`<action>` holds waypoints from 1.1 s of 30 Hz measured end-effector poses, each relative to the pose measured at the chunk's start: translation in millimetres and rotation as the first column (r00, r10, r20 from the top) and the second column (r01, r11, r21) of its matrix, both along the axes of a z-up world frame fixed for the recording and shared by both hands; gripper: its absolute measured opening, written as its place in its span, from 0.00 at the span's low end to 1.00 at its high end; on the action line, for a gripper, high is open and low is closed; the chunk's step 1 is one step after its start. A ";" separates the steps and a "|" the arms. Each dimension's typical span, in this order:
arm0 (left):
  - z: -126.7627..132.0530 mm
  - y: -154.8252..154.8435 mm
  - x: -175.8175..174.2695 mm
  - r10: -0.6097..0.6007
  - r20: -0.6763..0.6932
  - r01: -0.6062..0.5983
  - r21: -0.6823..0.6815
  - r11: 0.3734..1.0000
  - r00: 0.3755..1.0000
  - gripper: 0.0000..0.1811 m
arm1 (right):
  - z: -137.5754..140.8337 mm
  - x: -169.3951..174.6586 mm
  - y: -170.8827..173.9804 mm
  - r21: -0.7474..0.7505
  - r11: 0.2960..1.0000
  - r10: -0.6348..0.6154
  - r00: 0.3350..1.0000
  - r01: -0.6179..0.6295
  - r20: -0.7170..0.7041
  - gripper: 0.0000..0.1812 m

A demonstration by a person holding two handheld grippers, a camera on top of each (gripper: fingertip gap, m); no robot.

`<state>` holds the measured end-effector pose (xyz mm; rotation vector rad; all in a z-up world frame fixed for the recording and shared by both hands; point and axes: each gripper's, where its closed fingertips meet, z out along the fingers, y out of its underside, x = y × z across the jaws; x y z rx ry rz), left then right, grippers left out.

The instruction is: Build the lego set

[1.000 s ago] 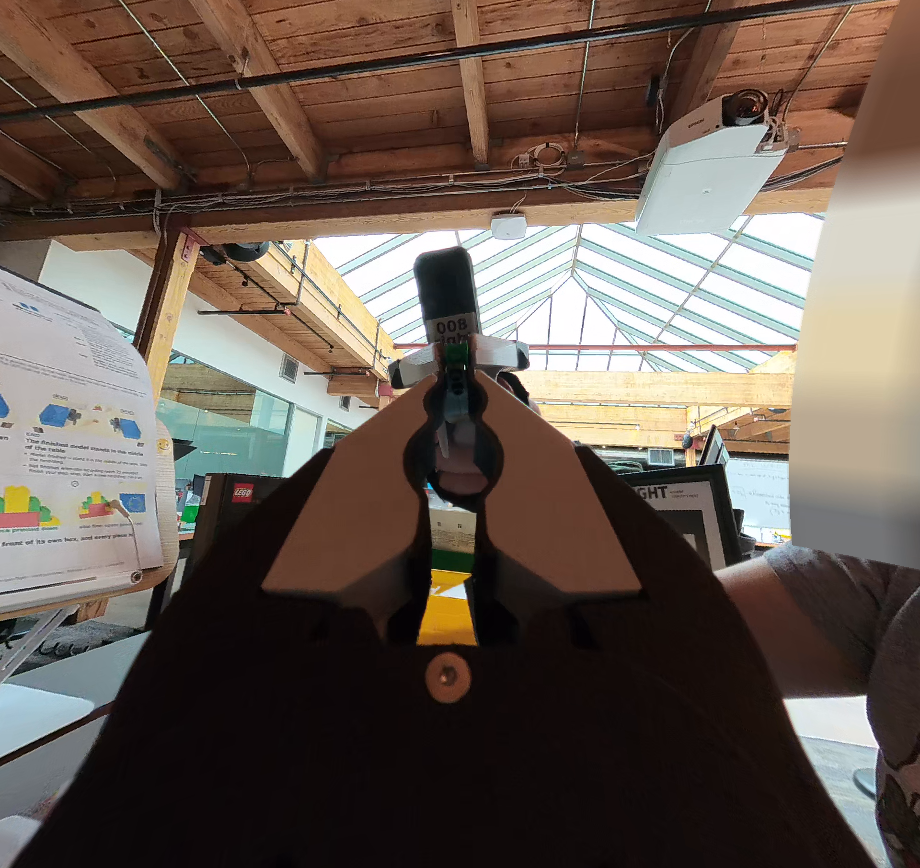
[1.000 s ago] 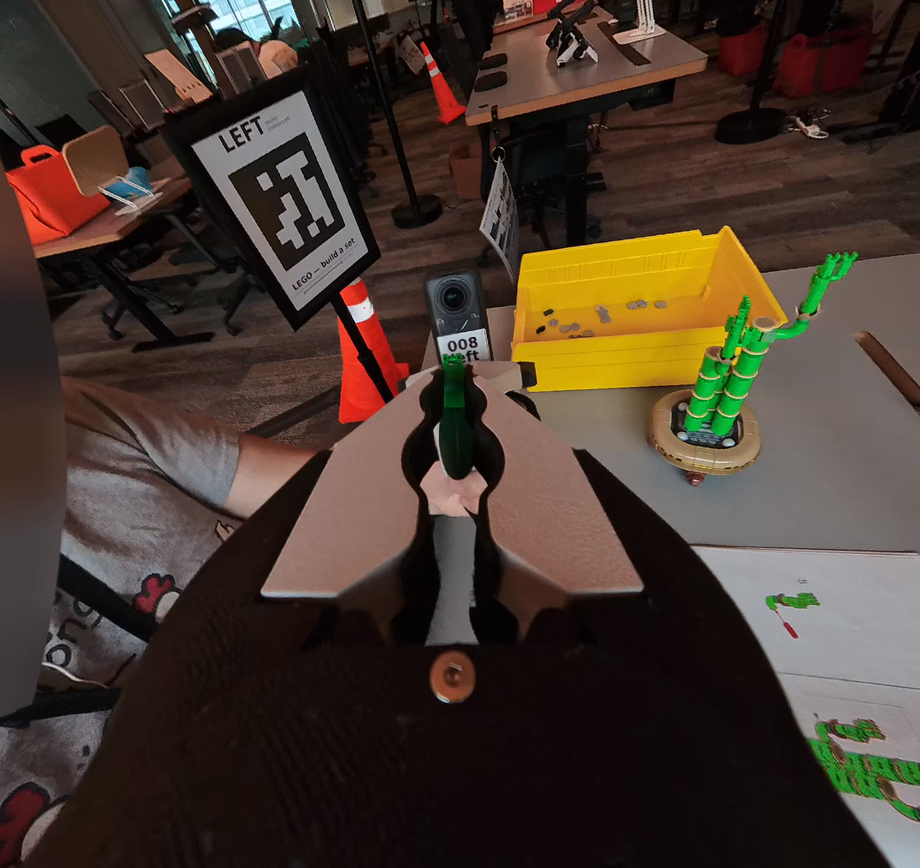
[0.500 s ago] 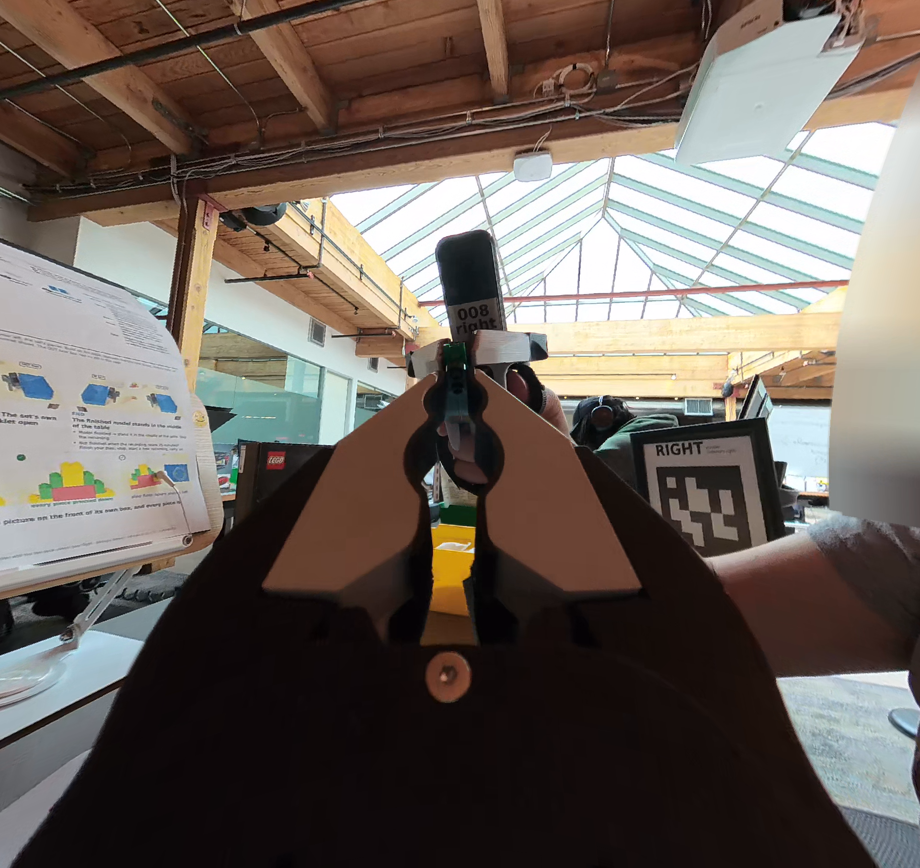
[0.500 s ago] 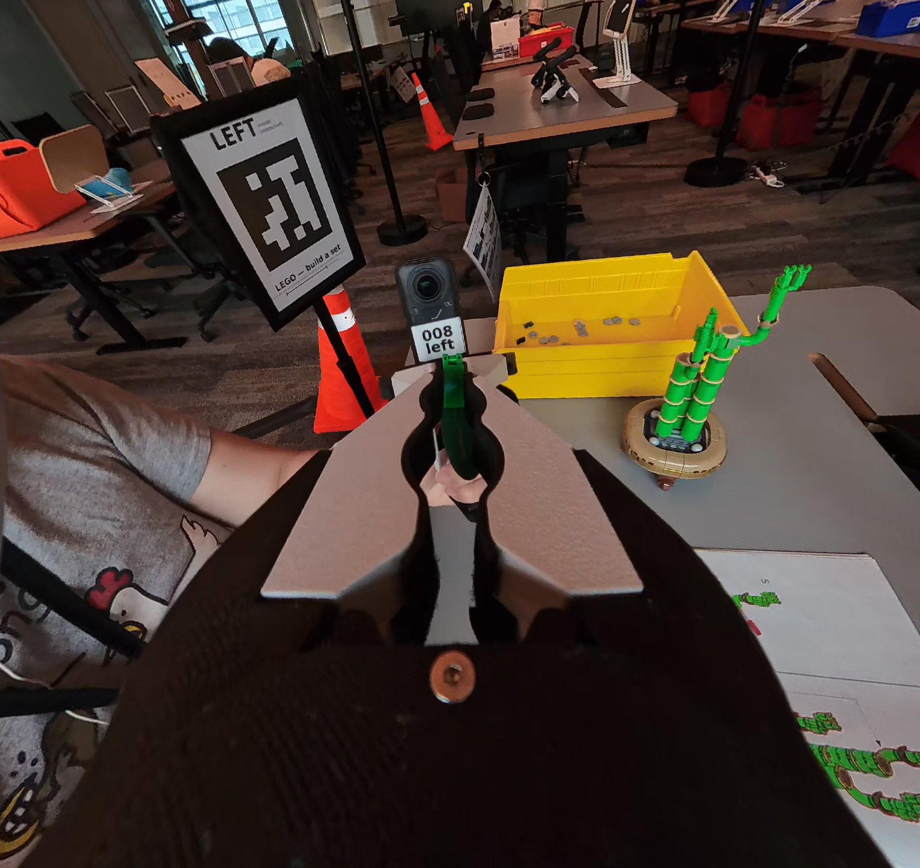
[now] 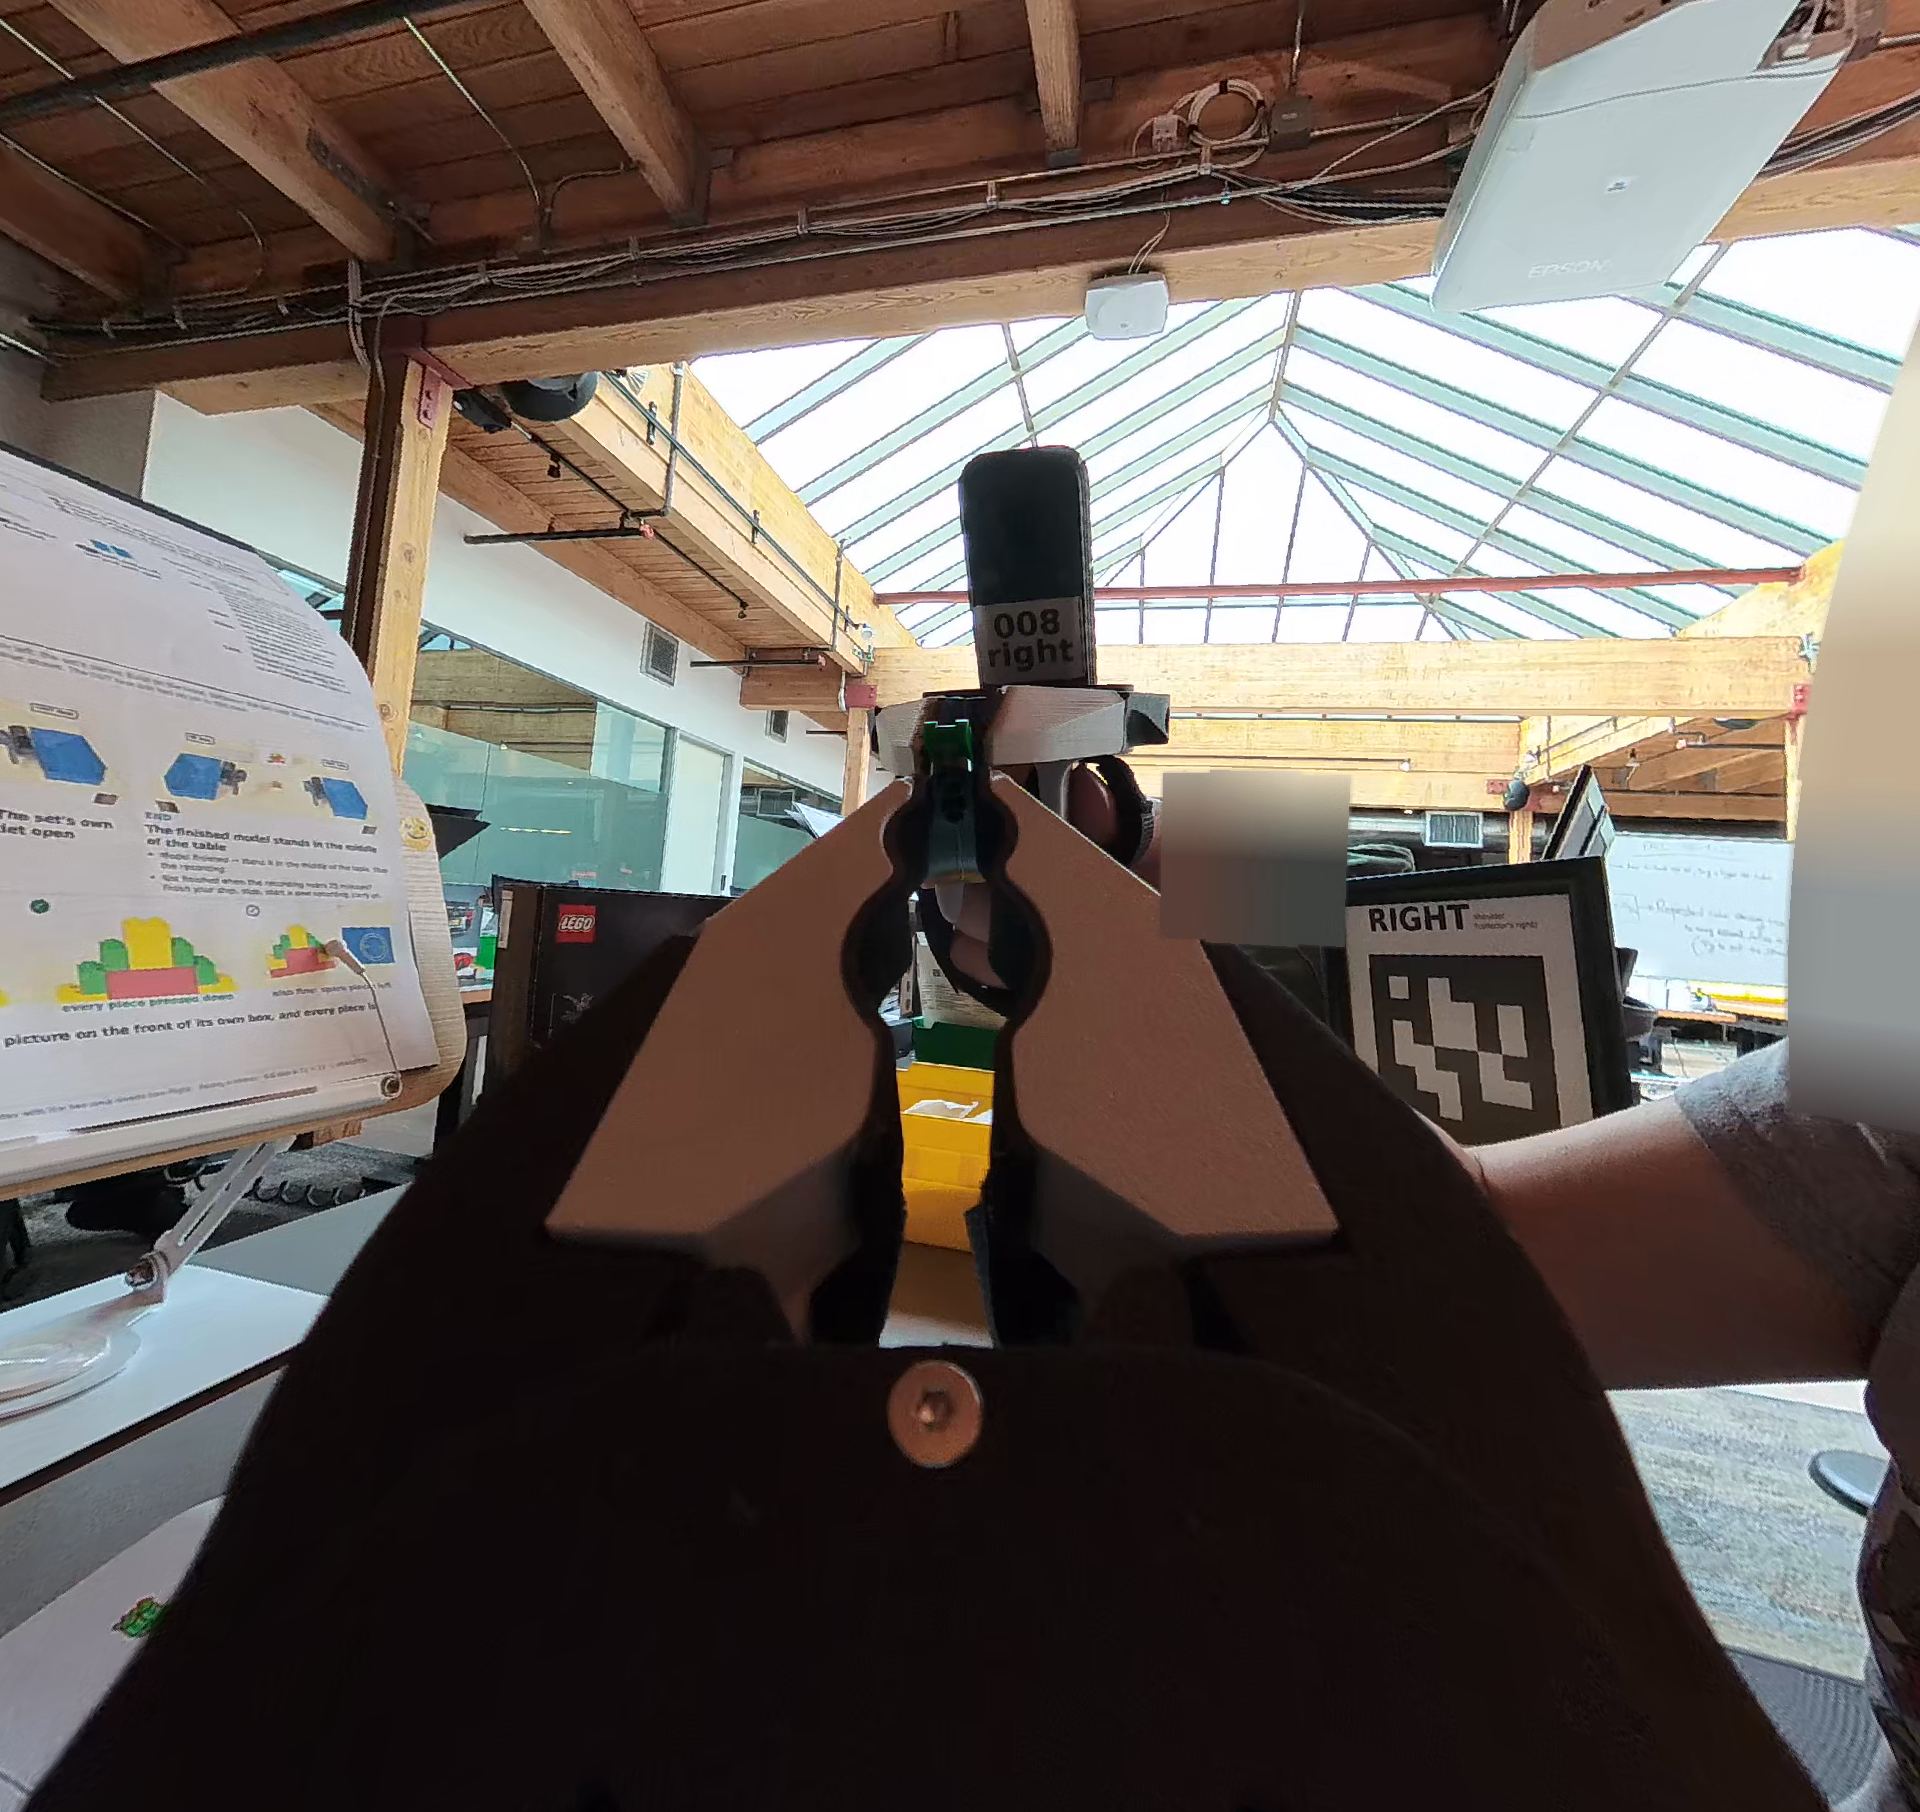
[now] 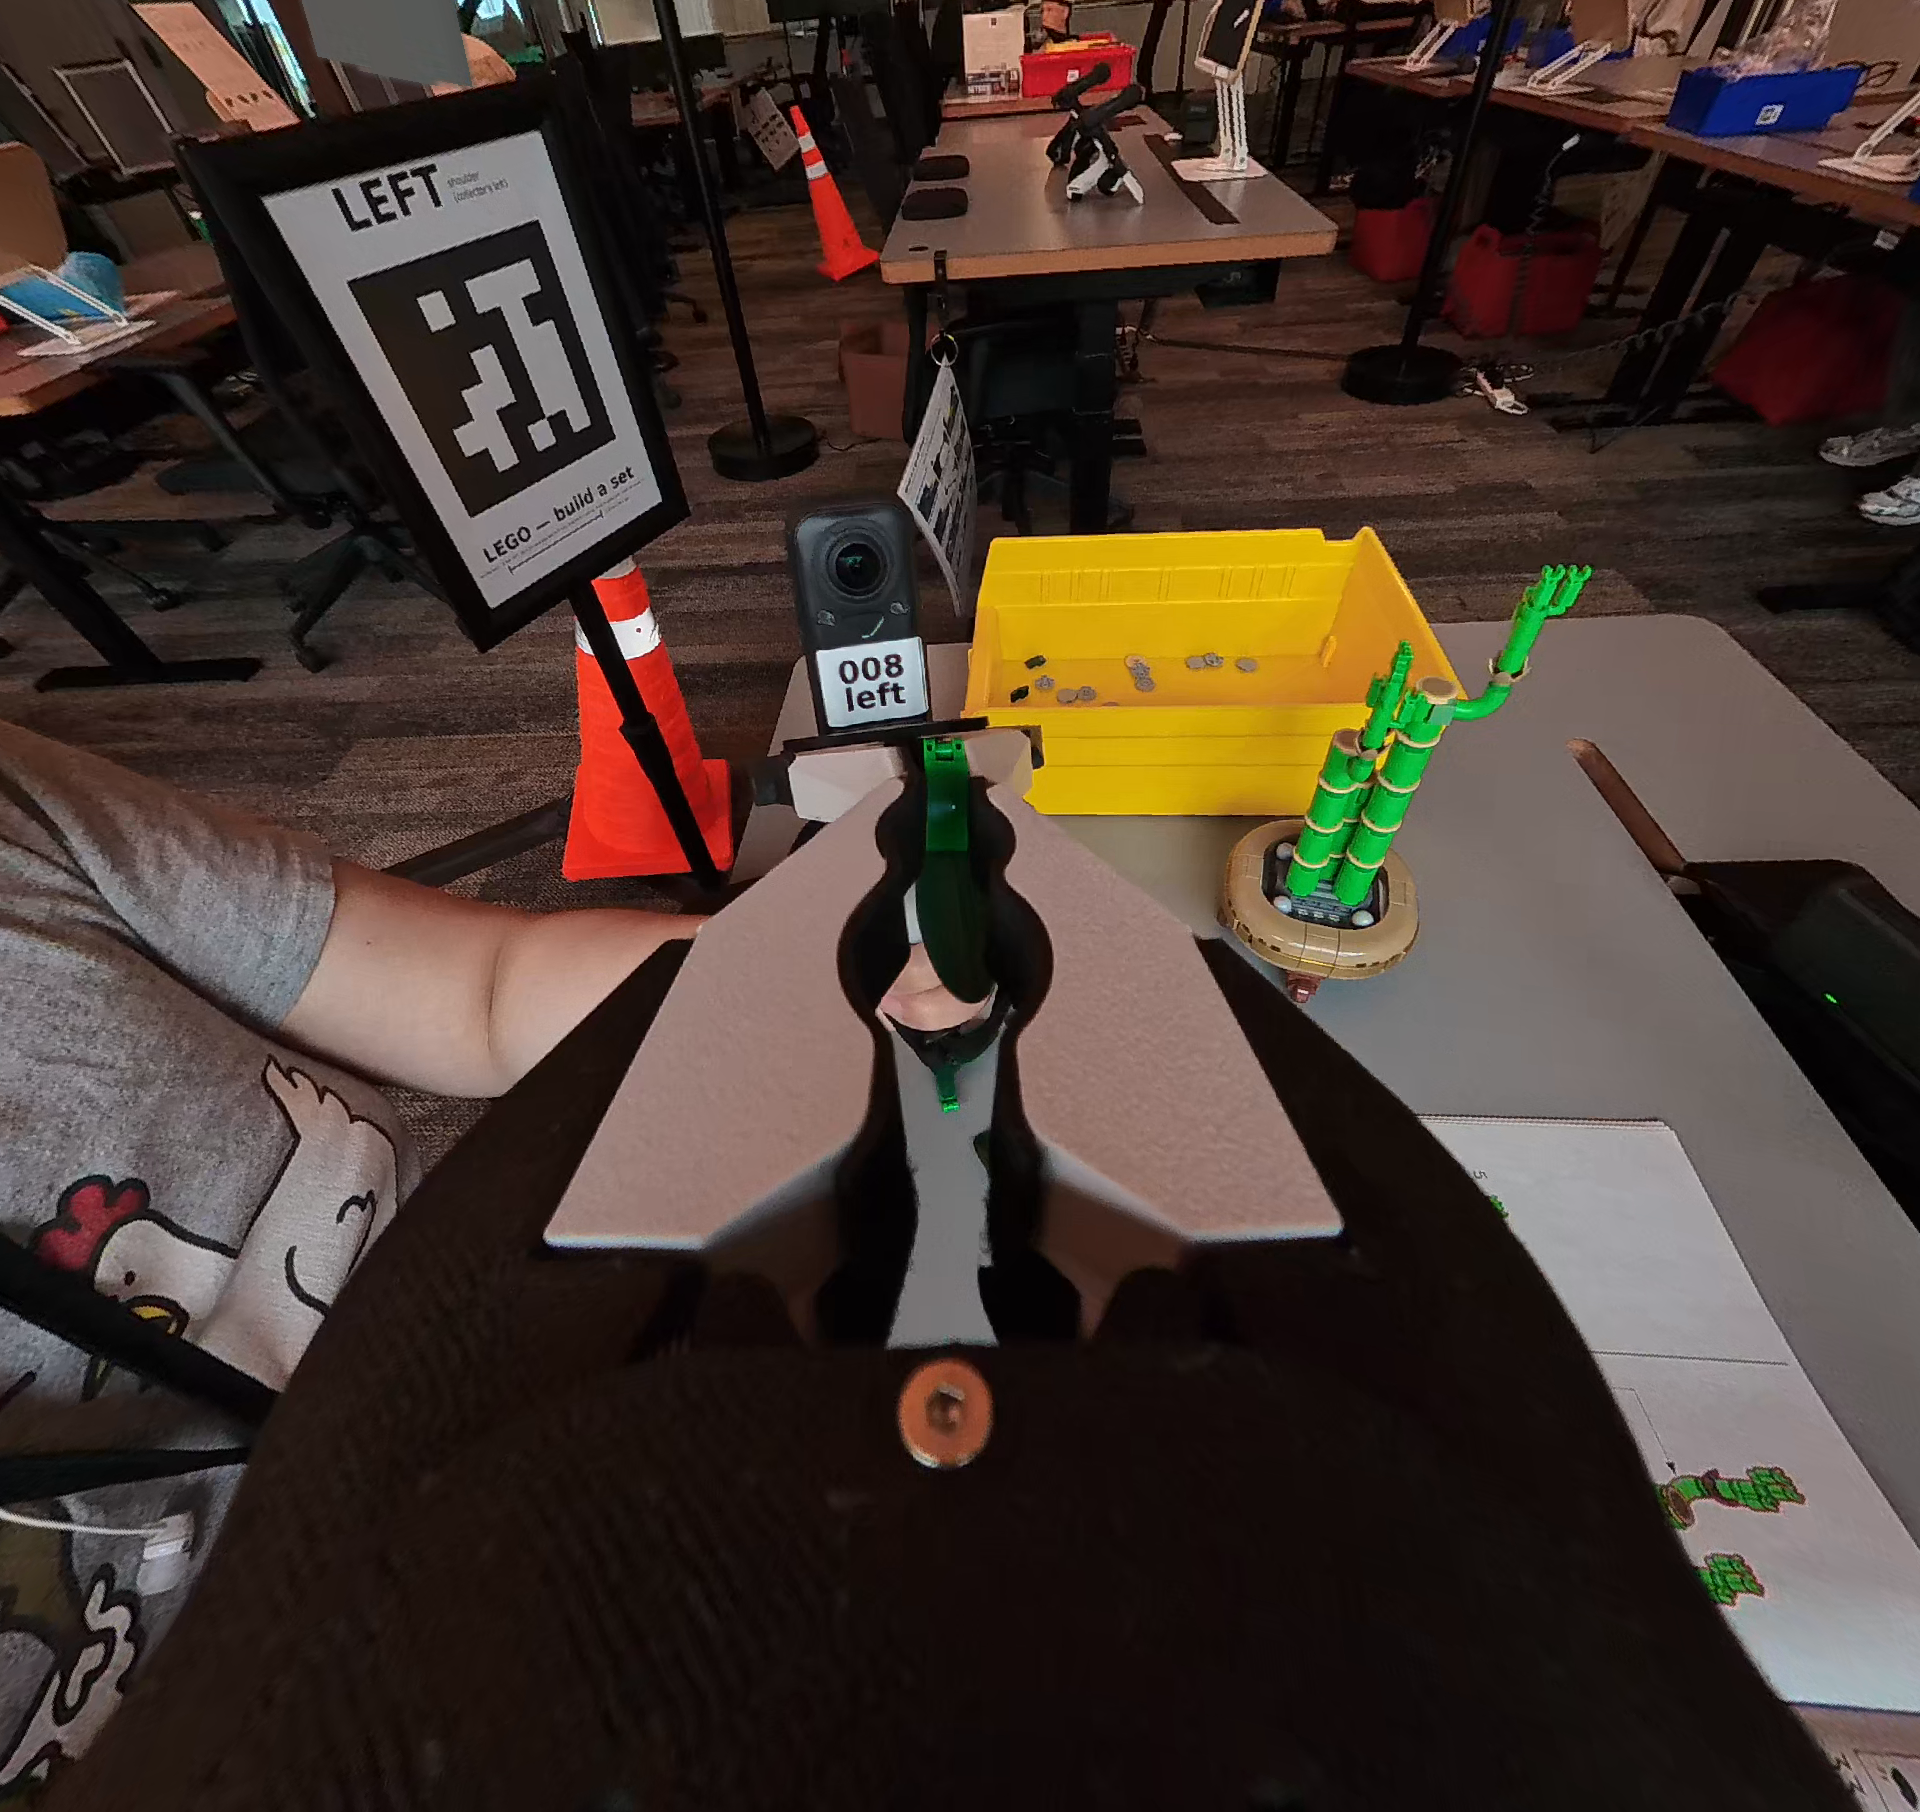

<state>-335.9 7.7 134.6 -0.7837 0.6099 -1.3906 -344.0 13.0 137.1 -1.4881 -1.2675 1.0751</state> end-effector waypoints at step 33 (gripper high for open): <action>0.7 -5.2 1.2 -0.029 0.009 0.029 0.009 1.000 1.000 0.03 | 2.1 -5.1 -5.0 0.002 1.000 0.029 0.998 -0.030 0.051 0.03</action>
